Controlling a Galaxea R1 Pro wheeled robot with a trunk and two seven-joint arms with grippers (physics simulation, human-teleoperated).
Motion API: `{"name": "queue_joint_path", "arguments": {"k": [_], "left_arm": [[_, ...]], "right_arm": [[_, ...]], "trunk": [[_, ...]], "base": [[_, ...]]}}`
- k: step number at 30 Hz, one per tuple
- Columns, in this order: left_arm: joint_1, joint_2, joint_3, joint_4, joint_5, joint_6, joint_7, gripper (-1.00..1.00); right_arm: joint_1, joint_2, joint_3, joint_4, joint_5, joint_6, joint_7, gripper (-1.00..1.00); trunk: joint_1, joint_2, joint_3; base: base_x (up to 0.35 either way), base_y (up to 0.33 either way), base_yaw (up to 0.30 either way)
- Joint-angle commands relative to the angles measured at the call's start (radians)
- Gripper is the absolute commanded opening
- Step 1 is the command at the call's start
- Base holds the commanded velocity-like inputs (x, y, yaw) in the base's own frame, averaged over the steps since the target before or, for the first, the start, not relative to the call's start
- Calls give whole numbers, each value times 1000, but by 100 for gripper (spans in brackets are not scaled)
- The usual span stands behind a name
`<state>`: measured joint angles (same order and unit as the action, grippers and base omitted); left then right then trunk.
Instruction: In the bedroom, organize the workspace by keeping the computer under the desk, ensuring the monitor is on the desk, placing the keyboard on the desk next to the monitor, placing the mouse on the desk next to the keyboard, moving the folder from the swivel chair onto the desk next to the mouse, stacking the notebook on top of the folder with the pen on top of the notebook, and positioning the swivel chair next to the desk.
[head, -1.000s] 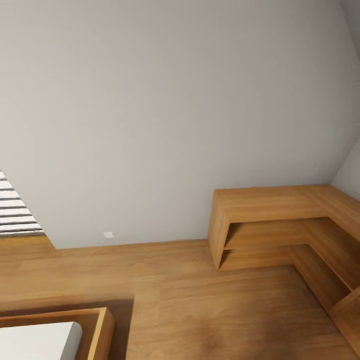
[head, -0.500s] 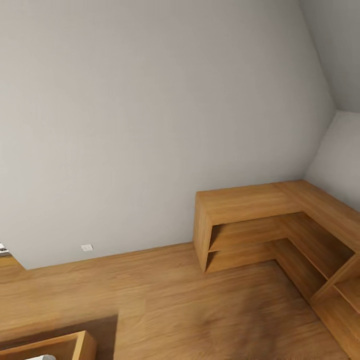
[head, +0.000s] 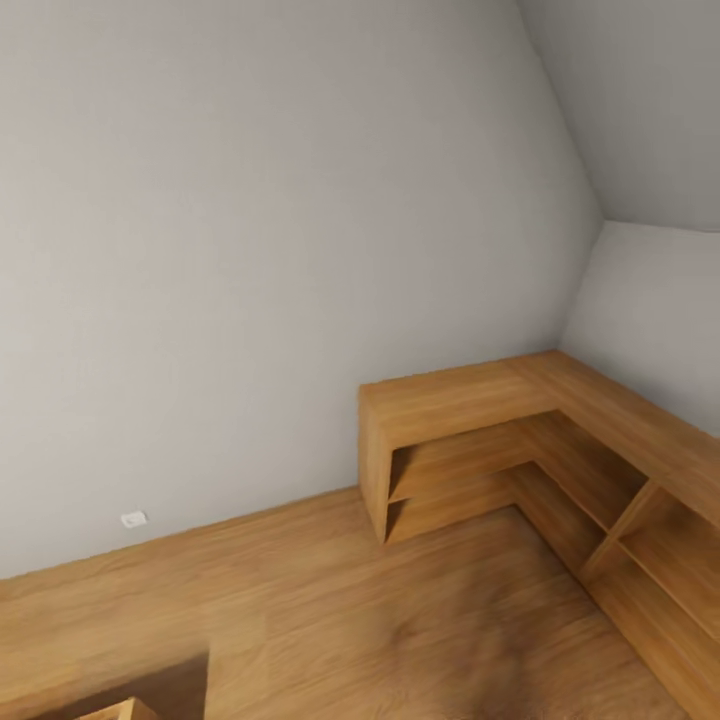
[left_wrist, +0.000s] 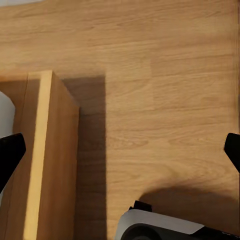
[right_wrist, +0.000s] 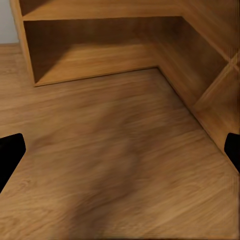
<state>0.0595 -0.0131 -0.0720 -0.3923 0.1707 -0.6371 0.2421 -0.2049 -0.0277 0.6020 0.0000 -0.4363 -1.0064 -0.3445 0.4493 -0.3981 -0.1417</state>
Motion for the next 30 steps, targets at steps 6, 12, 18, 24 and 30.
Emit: {"name": "queue_joint_path", "arguments": {"k": [6,12,18,24,30], "left_arm": [[0,1,-8,-2,9,0,5,100],[0,1,-8,-2,9,0,5,100],[0,1,-8,-2,9,0,5,100],[0,1,-8,-2,9,0,5,100],[0,1,-7,-2,9,0,5,100]], "right_arm": [[-1,0,9,0,-4,-1,-5,100],[-1,0,9,0,-4,-1,-5,100],[-1,0,9,0,-4,-1,-5,100],[-1,0,9,0,-4,-1,-5,100],[-1,0,9,0,-4,-1,-5,100]], "trunk": [[1,-2,1],[1,-2,4],[1,-2,7],[1,-2,11],[1,-2,14]], "base": [[180,0,-248],[294,0,-248],[317,0,-248],[311,0,-248],[197,0,-248]]}}
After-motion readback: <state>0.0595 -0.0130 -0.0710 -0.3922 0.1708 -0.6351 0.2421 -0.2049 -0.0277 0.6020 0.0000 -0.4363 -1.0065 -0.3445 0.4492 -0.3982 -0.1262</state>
